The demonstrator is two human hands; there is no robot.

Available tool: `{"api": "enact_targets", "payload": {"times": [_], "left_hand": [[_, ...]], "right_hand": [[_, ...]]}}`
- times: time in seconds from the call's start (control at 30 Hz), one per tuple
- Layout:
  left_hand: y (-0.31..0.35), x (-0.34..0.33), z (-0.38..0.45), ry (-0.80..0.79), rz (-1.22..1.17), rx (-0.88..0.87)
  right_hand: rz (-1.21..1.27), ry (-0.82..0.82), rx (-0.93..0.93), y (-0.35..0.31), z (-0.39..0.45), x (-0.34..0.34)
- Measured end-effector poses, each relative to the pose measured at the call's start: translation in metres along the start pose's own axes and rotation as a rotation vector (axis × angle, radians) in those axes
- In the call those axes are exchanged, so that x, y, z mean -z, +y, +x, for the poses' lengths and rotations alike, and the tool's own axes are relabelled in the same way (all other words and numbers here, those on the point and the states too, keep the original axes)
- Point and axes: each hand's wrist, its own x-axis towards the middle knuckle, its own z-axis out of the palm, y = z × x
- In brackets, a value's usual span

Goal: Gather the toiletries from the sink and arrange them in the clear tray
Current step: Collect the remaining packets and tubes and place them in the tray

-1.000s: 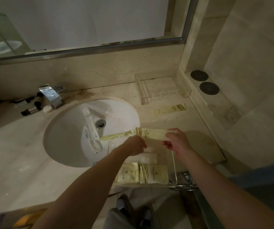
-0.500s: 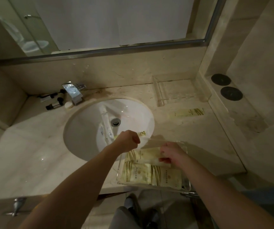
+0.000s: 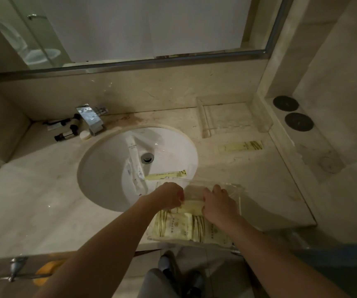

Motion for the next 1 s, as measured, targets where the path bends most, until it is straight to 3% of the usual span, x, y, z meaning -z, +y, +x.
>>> {"api": "enact_targets", "payload": {"times": [0.23, 0.53, 0.8, 1.0], "left_hand": [[0.002, -0.003, 0.001, 0.093, 0.008, -0.041], [0.011, 0.049, 0.015, 0.523, -0.254, -0.013], [0.006, 0.084, 0.062, 0.73, -0.386, 0.108], [-0.019, 0.072, 0.103, 0.614, -0.331, 0.239]], "right_hand": [[-0.027, 0.043, 0.006, 0.0, 0.0, 0.003], [0.275, 0.353, 0.001, -0.009, 0.016, 0.039], [0.223, 0.186, -0.162, 0.007, 0.068, 0.063], [0.133, 0.149, -0.222, 0.014, 0.106, 0.061]]}}
